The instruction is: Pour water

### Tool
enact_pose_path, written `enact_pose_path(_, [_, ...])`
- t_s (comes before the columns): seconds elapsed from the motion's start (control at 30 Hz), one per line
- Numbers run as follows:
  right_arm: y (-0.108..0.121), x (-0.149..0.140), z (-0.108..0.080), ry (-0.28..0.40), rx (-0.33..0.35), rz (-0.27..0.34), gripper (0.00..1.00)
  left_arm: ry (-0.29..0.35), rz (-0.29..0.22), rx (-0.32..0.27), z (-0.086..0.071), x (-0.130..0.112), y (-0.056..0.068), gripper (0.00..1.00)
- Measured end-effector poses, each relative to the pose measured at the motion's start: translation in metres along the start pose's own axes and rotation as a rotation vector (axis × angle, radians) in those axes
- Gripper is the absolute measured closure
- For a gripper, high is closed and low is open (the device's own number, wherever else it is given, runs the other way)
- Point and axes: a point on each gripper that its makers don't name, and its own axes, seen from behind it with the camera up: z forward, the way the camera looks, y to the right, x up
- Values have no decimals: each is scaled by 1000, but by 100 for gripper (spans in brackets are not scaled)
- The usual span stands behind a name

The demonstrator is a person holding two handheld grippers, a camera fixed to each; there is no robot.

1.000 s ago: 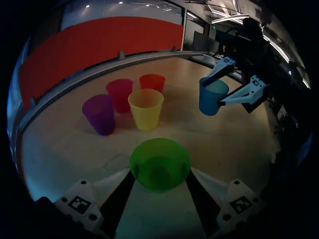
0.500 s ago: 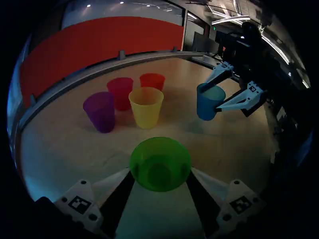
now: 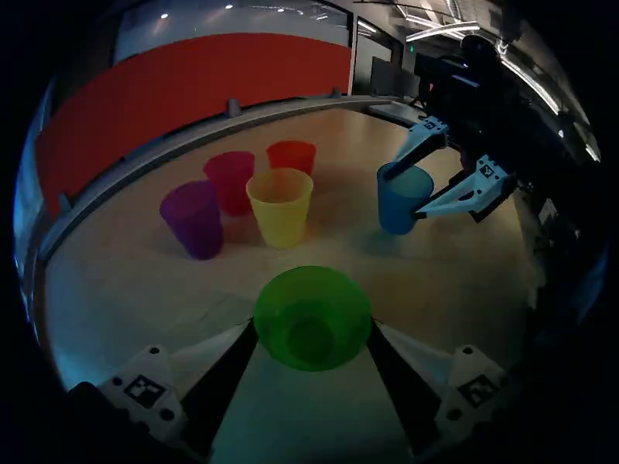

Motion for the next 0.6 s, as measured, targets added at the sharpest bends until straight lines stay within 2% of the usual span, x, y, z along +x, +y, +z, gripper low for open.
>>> enact_pose_path(0.6, [-2,-9,6,9,-2,28,8,-16,-17,19,-9,-20,1,1])
